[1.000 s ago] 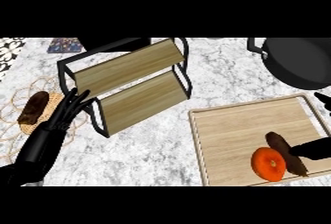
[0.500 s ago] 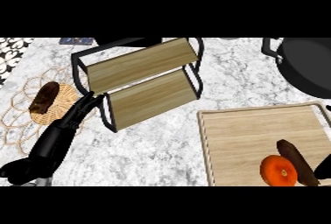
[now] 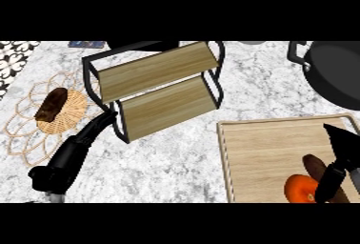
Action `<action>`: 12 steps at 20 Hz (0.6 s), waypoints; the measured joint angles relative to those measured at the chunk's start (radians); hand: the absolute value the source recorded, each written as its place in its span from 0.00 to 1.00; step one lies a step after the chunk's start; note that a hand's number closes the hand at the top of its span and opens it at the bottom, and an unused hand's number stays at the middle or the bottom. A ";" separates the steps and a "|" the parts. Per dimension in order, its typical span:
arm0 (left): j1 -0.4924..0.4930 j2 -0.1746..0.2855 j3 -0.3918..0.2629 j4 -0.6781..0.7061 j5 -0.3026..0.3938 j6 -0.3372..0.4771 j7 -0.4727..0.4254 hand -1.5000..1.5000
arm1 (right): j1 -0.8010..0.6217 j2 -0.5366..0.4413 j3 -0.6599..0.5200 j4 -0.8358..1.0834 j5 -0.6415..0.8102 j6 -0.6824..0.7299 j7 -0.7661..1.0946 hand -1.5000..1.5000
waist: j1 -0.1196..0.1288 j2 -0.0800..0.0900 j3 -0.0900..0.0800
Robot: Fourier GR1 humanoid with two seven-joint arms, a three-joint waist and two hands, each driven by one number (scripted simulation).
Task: Pick the squash from the tray and place it in the tiered shelf
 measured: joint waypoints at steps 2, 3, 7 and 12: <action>0.001 0.000 0.004 0.004 0.002 -0.002 -0.004 0.50 | -0.018 0.014 0.019 0.019 -0.007 0.002 0.014 0.00 | -0.002 -0.003 -0.001; 0.001 0.002 0.008 0.008 0.003 -0.004 -0.009 0.50 | -0.023 0.020 0.028 0.031 -0.009 0.002 0.018 0.00 | -0.005 -0.004 -0.002; 0.004 0.000 0.013 0.010 0.005 -0.001 -0.005 0.50 | -0.062 0.044 0.058 0.081 -0.005 0.003 0.029 0.00 | -0.010 -0.008 -0.004; 0.014 0.001 0.023 0.015 0.005 0.001 -0.015 0.50 | -0.102 0.046 0.100 0.131 0.022 0.008 0.033 0.00 | -0.021 -0.014 -0.004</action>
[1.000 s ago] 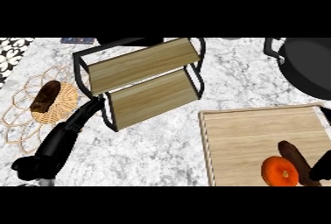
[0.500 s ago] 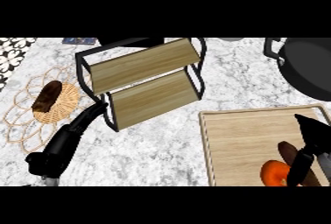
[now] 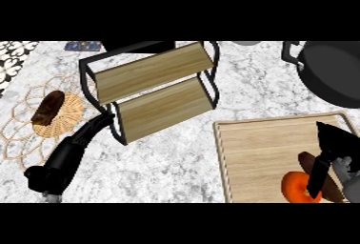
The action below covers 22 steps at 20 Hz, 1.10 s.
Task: Pick the squash from the tray and place it in the tiered shelf
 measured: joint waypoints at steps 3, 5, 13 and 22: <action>0.010 -0.002 0.002 -0.004 -0.001 0.007 0.000 0.50 | -0.020 0.009 0.024 0.021 0.009 0.005 0.000 0.00 | -0.007 -0.004 0.000; 0.016 -0.003 0.007 -0.002 -0.004 0.011 -0.012 0.50 | -0.027 0.014 0.039 0.034 0.011 0.009 0.000 0.00 | -0.012 -0.005 -0.002; 0.025 0.002 0.018 0.000 0.007 -0.004 -0.027 0.50 | -0.062 0.038 0.080 0.093 0.004 0.026 -0.003 0.00 | -0.022 -0.008 -0.005; 0.037 0.003 0.032 0.002 0.002 0.006 -0.024 0.50 | -0.086 0.052 0.110 0.130 -0.005 0.040 -0.003 0.00 | -0.036 -0.013 -0.005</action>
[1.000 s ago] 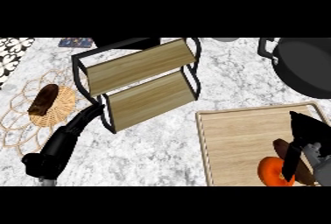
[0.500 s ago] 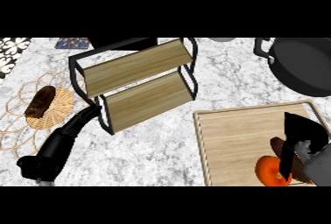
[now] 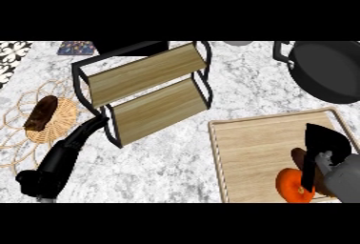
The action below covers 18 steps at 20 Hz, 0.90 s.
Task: Pick the squash from the tray and place it in the tiered shelf
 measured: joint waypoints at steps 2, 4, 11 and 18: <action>0.002 -0.001 0.006 0.003 0.003 0.000 -0.001 0.50 | -0.002 0.002 0.003 0.010 -0.001 0.000 0.001 0.00 | -0.002 -0.001 0.000; 0.000 0.004 0.009 0.003 0.004 -0.004 0.007 0.50 | -0.007 0.003 0.004 0.022 -0.005 0.001 -0.001 1.00 | -0.002 0.000 0.001; 0.015 0.013 0.035 0.052 0.002 -0.002 0.012 0.50 | -0.008 0.033 0.033 0.024 0.007 0.004 -0.015 1.00 | -0.005 -0.006 -0.009; -0.019 -0.021 0.001 0.155 -0.019 -0.005 0.076 0.50 | -0.022 0.055 0.058 0.024 0.076 0.000 -0.016 1.00 | -0.007 0.005 -0.019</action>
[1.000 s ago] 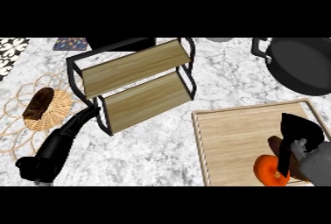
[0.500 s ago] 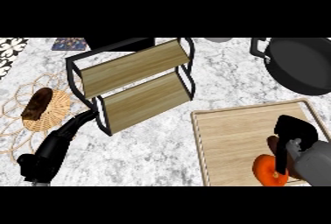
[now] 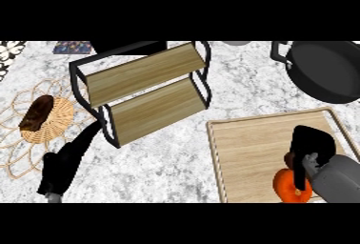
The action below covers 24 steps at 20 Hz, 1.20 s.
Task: Pick the squash from the tray and place it in the tiered shelf
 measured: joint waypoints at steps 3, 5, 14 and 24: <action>0.002 -0.018 -0.016 0.028 -0.012 -0.002 -0.002 0.50 | -0.019 0.005 -0.001 0.001 0.032 0.002 0.004 1.00 | 0.003 0.003 0.004; -0.019 -0.032 -0.018 0.056 -0.020 0.003 0.004 0.50 | -0.036 0.017 -0.002 0.005 0.059 0.004 0.005 1.00 | 0.001 0.006 0.007; -0.034 -0.039 -0.003 0.109 -0.025 -0.017 -0.019 0.50 | -0.064 0.145 0.009 -0.311 0.181 -0.090 -0.168 1.00 | -0.006 0.005 0.024; -0.051 -0.049 0.012 0.123 -0.029 -0.028 -0.020 0.50 | -0.098 0.141 -0.177 -0.717 0.278 -0.141 -0.162 1.00 | -0.008 0.008 0.025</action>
